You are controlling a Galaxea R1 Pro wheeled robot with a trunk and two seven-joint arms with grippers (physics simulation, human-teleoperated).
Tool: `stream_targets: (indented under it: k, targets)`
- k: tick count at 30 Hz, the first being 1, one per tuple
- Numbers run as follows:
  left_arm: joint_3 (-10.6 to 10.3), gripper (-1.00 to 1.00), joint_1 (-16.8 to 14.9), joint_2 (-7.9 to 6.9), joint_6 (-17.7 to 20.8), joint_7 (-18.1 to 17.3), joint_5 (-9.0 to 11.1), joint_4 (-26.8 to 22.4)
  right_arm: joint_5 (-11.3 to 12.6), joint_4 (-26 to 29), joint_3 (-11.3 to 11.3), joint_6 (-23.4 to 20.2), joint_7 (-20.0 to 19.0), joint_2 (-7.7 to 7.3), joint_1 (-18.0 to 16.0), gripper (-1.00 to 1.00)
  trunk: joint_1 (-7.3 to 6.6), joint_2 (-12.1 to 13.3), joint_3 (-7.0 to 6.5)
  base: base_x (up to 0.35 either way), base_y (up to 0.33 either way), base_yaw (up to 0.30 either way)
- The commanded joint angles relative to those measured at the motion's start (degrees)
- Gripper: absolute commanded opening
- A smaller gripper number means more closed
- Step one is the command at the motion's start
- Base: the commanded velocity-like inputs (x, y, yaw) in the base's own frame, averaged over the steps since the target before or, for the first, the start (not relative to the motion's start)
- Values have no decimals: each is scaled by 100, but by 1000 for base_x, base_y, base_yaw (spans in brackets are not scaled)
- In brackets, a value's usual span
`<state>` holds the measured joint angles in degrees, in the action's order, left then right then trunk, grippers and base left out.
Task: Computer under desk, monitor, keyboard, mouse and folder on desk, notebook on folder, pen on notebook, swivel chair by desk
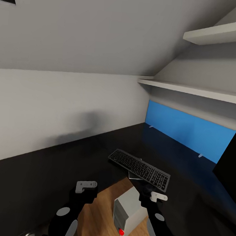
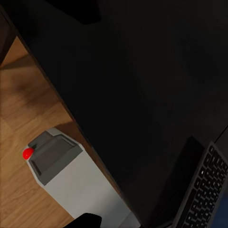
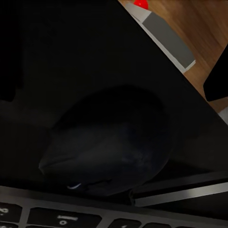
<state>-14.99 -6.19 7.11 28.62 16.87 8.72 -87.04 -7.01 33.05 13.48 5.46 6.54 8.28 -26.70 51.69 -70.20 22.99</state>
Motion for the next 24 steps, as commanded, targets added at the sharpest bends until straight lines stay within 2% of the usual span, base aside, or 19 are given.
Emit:
stream_targets:
  k: [1, 24]
  targets:
    - [-10, 100, -5, -1, 19, 53, 60, -7, 6, -35, 49, -9, -4, 7, -2, 100, 0, -3, 8, 0, 0, 0]
    - [-11, 100, -5, -4, 16, 54, 59, 11, 14, -36, 49, -10, -4, 7, -2, 100, 0, -3, 8, 24, 0, 0]
